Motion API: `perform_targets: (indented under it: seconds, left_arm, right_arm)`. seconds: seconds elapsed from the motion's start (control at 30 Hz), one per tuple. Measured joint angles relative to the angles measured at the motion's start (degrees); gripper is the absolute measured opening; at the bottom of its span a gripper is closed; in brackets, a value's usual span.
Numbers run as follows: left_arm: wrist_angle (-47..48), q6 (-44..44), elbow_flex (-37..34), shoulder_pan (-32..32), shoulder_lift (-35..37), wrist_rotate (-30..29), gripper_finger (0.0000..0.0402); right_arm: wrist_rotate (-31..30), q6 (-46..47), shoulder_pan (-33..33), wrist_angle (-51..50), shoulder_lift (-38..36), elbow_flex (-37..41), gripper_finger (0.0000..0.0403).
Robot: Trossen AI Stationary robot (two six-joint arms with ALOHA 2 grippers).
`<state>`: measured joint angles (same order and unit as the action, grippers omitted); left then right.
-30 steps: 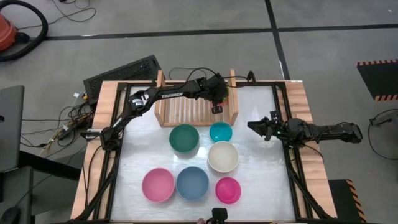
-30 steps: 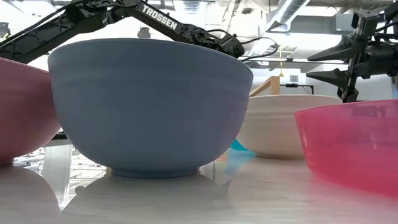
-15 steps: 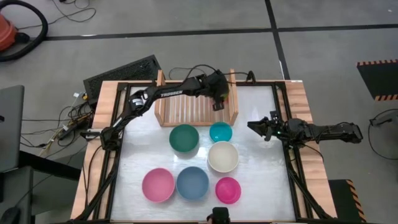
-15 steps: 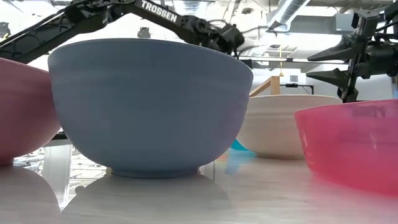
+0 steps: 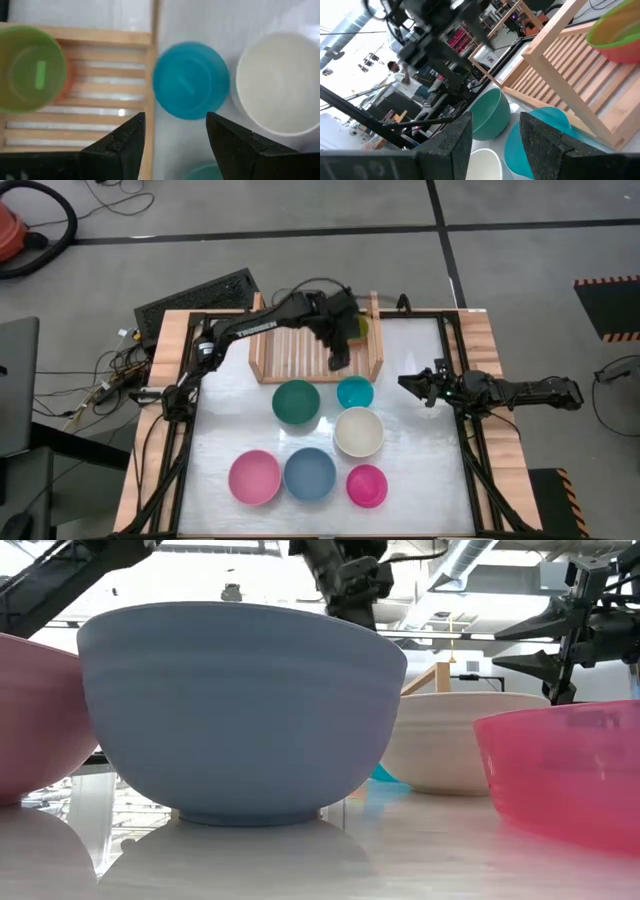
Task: Place and stack bowls onto a shelf
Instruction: Stack the small light blue bowl on top of the small light green bowl on the shelf
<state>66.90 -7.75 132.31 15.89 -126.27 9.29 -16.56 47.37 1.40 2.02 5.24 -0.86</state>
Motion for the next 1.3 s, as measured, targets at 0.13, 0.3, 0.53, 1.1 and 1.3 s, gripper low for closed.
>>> perform_targets:
  seconds: [0.13,0.3,0.53,1.1,1.3]
  left_arm:
    - [0.66,0.98,-0.48,-4.72,-0.03,-2.33,0.0194]
    - [-6.97,5.50,-5.92,-8.99,-0.25,-1.78,0.0194]
    - [-17.39,11.70,-18.37,-10.07,-0.36,-10.25,0.0194]
    - [-33.63,10.12,-27.95,-6.59,7.99,-15.05,0.0194]
    - [-49.37,14.10,-44.14,-4.01,13.34,-14.64,0.0194]
  right_arm:
    - [0.00,0.08,0.01,-0.04,0.04,0.00,0.0189]
    - [0.06,0.20,0.08,-0.09,0.04,0.00,0.0189]
    - [0.13,0.24,0.08,-0.07,0.02,0.00,0.0189]
    - [0.17,0.83,0.08,-0.11,0.06,0.00,0.0189]
    - [0.13,0.80,0.06,-0.09,0.04,0.00,0.0189]
